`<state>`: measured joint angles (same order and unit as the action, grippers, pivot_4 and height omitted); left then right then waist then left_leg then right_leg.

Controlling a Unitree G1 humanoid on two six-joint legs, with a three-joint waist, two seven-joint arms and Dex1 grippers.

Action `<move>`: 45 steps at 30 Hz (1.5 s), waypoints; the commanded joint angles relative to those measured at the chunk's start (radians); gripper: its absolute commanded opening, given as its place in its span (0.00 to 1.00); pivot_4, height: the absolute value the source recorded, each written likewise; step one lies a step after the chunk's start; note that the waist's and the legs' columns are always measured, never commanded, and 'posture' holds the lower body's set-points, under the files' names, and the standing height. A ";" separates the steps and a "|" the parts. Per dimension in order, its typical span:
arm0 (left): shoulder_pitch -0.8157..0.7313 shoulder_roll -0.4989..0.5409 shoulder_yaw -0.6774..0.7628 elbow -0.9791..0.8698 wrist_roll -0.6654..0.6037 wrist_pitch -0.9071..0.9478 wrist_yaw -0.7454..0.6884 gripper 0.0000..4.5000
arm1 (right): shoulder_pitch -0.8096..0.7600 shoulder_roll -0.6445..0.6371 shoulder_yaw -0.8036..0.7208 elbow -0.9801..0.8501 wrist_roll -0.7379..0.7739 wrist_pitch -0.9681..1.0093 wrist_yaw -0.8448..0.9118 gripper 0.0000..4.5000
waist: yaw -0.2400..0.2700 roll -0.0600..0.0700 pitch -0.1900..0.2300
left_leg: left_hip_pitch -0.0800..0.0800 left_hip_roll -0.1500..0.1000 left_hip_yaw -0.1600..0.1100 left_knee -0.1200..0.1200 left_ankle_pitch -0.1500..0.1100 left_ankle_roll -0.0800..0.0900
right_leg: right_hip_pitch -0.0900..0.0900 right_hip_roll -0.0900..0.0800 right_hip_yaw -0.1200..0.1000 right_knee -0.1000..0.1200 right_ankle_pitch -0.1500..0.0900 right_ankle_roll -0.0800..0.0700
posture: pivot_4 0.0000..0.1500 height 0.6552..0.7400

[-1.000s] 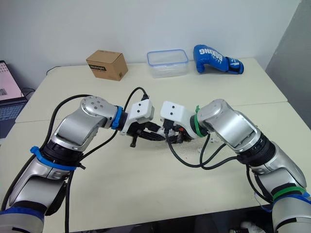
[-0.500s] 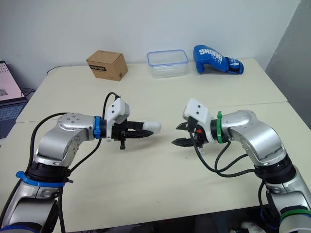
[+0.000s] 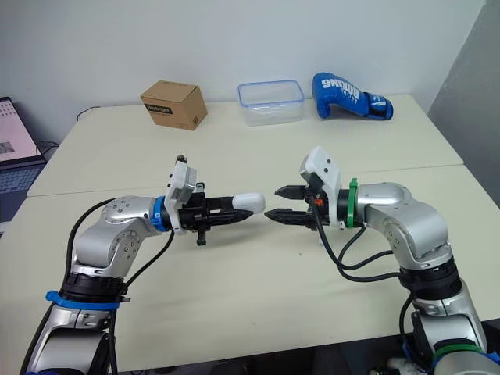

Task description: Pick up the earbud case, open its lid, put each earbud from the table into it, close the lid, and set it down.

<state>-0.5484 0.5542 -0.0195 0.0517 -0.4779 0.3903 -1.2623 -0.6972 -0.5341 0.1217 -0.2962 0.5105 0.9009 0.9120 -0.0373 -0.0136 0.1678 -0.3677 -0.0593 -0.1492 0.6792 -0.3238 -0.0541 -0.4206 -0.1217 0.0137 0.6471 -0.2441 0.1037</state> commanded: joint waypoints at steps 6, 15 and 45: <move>-0.031 -0.004 -0.007 0.000 -0.019 -0.022 -0.042 0.18 | -0.038 0.020 0.011 0.003 0.009 -0.019 -0.013 0.63 | 0.000 0.000 0.000 | 0.000 0.000 0.000 0.000 0.000 0.000 | 0.000 0.000 0.000 0.000 0.000 0.000 | 1.00 0.89; -0.051 -0.021 -0.024 0.008 -0.014 -0.017 -0.042 0.18 | -0.045 0.030 0.047 0.020 -0.008 -0.009 -0.033 0.63 | -0.002 0.000 0.000 | 0.000 0.000 0.000 0.000 0.000 0.000 | 0.000 0.000 0.000 0.000 0.000 0.000 | 1.00 0.89; 0.000 -0.017 -0.042 -0.022 0.004 -0.028 -0.036 0.18 | -0.101 0.024 0.038 0.049 0.019 0.004 -0.014 0.63 | -0.004 0.000 0.000 | 0.000 0.000 0.000 0.000 0.000 0.000 | 0.000 0.000 0.000 0.000 0.000 0.000 | 1.00 0.89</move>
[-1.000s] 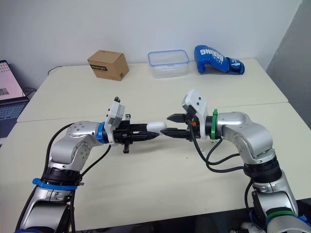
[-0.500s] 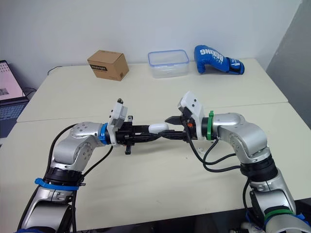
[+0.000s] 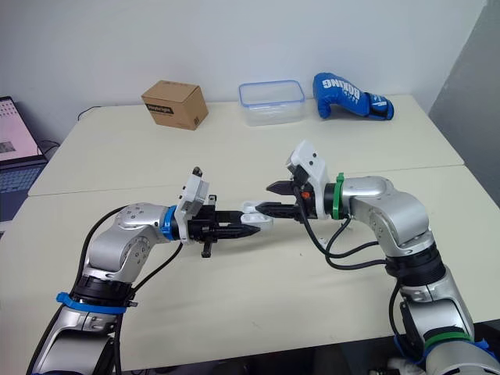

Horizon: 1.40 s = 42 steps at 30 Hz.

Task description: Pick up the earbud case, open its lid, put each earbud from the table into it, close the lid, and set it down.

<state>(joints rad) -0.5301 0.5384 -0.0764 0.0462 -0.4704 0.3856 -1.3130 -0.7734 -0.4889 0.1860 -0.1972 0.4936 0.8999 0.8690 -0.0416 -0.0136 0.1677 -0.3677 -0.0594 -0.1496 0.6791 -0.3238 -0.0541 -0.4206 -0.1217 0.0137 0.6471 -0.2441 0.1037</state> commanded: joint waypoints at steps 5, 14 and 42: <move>-0.061 -0.006 0.037 0.074 0.011 -0.074 0.030 0.18 | -0.043 -0.104 -0.066 -0.082 0.080 0.043 0.078 0.63 | 0.003 0.000 0.000 | 0.000 0.000 0.000 0.000 0.000 0.000 | 0.000 0.000 0.000 0.000 0.000 0.000 | 1.00 0.89; -0.181 -0.021 0.032 0.274 0.041 -0.176 -0.010 0.18 | 0.055 -0.306 0.044 -0.033 -0.080 -0.054 0.115 0.63 | 0.009 0.000 0.000 | 0.000 0.000 0.001 0.000 0.000 0.000 | 0.000 0.000 0.000 -0.001 0.000 0.000 | 1.00 0.89; -0.216 -0.060 0.004 0.309 0.084 -0.204 -0.049 0.18 | 0.214 -0.288 0.162 0.140 -0.334 -0.267 0.189 0.63 | 0.008 0.000 0.000 | 0.000 0.000 0.001 0.000 0.000 0.000 | 0.000 0.000 0.000 -0.001 0.000 0.000 | 1.00 0.89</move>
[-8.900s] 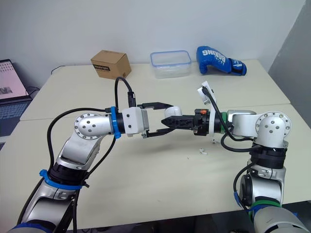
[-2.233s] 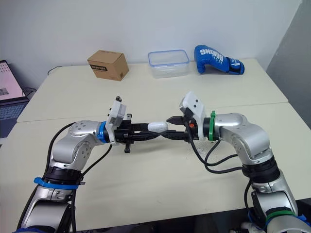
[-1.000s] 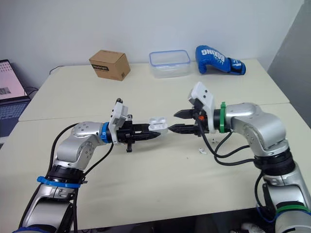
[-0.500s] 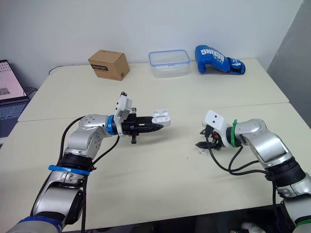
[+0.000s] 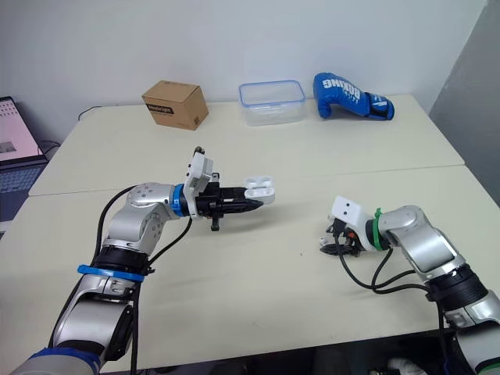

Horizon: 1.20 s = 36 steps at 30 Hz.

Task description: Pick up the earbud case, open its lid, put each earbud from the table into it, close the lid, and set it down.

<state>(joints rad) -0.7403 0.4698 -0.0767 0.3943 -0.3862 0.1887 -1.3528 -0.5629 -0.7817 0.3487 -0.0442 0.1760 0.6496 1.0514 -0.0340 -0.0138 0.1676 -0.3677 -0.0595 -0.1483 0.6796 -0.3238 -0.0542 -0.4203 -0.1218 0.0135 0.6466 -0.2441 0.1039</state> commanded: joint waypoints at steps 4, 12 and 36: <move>-0.001 0.006 0.004 -0.042 0.005 -0.009 -0.011 0.18 | 0.006 0.018 0.005 -0.016 -0.026 -0.013 0.001 0.63 | 0.000 0.000 0.000 | 0.000 0.000 0.000 0.000 0.000 0.000 | 0.000 0.000 0.000 0.000 0.000 0.000 | 1.00 0.89; 0.004 0.006 -0.001 -0.044 0.017 -0.016 -0.018 0.18 | 0.020 0.015 0.002 -0.014 -0.043 -0.015 0.007 0.63 | 0.000 0.000 0.000 | 0.000 0.000 0.000 0.000 0.000 0.000 | 0.000 0.000 0.000 0.000 0.000 0.000 | 1.00 0.89; 0.005 0.009 0.002 -0.033 0.033 -0.027 -0.030 0.18 | 0.037 -0.052 -0.016 -0.031 -0.055 -0.078 0.084 0.09 | 0.001 0.000 0.000 | 0.000 0.000 0.000 0.000 0.000 0.000 | 0.001 0.000 0.000 0.000 0.000 0.000 | 1.00 0.89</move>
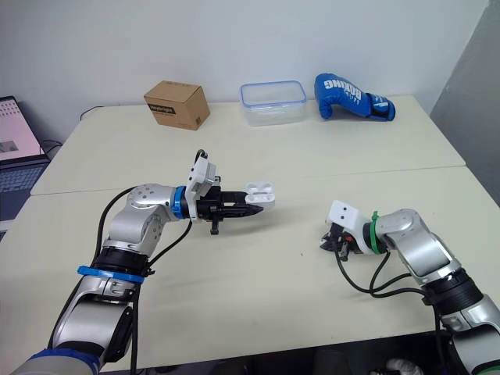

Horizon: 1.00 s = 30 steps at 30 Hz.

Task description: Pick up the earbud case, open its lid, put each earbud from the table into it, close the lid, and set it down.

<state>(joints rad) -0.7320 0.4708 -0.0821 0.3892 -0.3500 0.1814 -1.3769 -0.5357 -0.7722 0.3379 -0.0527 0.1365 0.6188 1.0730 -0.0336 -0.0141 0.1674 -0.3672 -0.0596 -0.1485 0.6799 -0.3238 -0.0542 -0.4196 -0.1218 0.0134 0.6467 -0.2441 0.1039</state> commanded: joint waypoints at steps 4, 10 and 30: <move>-0.007 0.005 0.005 -0.020 -0.001 -0.027 -0.008 0.18 | -0.007 -0.133 -0.004 -0.005 -0.030 -0.148 0.154 0.09 | 0.002 0.000 0.000 | 0.000 0.000 0.000 0.000 0.000 0.000 | 0.000 0.000 0.000 -0.001 0.000 0.000 | 1.00 0.89; -0.008 0.001 0.003 -0.015 0.002 -0.035 -0.010 0.18 | -0.022 -0.189 0.036 0.077 -0.109 -0.334 0.263 0.09 | 0.000 0.000 0.000 | 0.000 0.000 0.001 0.000 0.000 0.000 | 0.000 0.000 0.000 0.000 0.000 0.000 | 1.00 0.89; 0.007 0.008 0.003 -0.038 0.005 -0.031 -0.009 0.18 | -0.030 -0.166 0.042 0.159 -0.208 -0.539 0.342 0.16 | 0.001 0.000 0.000 | 0.000 0.000 0.000 0.000 0.000 0.000 | 0.000 0.000 0.000 0.000 0.000 0.000 | 1.00 0.89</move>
<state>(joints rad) -0.7182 0.4739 -0.0832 0.3894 -0.3420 0.1654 -1.3853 -0.5617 -0.9363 0.3766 0.0906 -0.0417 0.0846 1.4147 -0.0326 -0.0142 0.1674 -0.3668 -0.0594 -0.1481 0.6801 -0.3237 -0.0542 -0.4191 -0.1217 0.0133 0.6466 -0.2441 0.1040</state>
